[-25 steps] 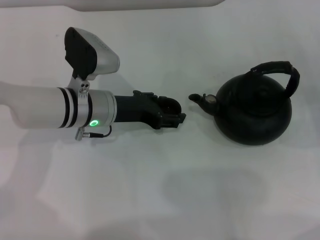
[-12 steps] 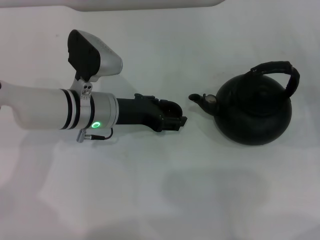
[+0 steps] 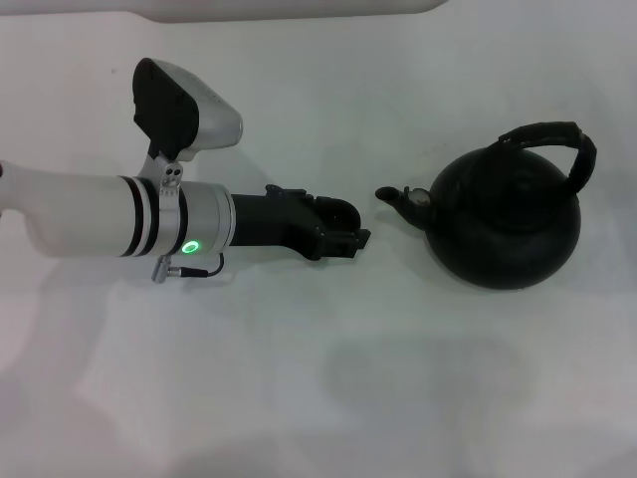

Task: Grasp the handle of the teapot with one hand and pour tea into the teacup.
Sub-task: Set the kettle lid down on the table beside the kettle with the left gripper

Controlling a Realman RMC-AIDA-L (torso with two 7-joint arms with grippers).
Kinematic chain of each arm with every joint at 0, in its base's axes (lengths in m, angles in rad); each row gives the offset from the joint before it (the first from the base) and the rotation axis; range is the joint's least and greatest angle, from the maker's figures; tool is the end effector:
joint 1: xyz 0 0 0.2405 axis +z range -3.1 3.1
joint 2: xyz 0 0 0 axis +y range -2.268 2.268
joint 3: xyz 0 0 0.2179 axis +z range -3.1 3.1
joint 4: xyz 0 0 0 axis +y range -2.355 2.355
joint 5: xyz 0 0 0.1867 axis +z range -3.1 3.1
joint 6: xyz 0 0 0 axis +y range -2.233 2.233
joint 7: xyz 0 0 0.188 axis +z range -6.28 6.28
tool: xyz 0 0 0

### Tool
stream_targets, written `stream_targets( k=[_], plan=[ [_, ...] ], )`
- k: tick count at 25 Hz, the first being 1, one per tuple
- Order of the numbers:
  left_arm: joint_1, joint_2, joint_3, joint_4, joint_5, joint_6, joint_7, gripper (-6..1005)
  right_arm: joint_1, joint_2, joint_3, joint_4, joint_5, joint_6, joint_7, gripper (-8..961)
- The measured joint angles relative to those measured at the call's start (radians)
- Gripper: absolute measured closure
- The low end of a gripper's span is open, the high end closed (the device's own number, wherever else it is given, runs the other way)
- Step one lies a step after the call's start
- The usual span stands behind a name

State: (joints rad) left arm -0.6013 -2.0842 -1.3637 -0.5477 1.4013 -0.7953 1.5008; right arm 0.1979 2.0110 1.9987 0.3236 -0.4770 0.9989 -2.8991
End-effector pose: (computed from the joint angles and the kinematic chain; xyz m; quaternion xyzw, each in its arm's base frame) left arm -0.1883 0.3159 -0.1401 -0.9449 -0.2835 -0.0978 0.1312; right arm 0.3615 0.3119 0.0748 -0.7121 0.2126 0.1515 0.6517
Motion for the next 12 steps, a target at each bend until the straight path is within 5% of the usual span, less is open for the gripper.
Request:
stream_targets(
  k=[12],
  plan=[
    [0.0, 0.002, 0.011, -0.004, 0.004, 0.004, -0.01, 268, 0.0, 0.0, 0.0, 0.0, 0.0, 0.0, 0.0, 161]
  ],
)
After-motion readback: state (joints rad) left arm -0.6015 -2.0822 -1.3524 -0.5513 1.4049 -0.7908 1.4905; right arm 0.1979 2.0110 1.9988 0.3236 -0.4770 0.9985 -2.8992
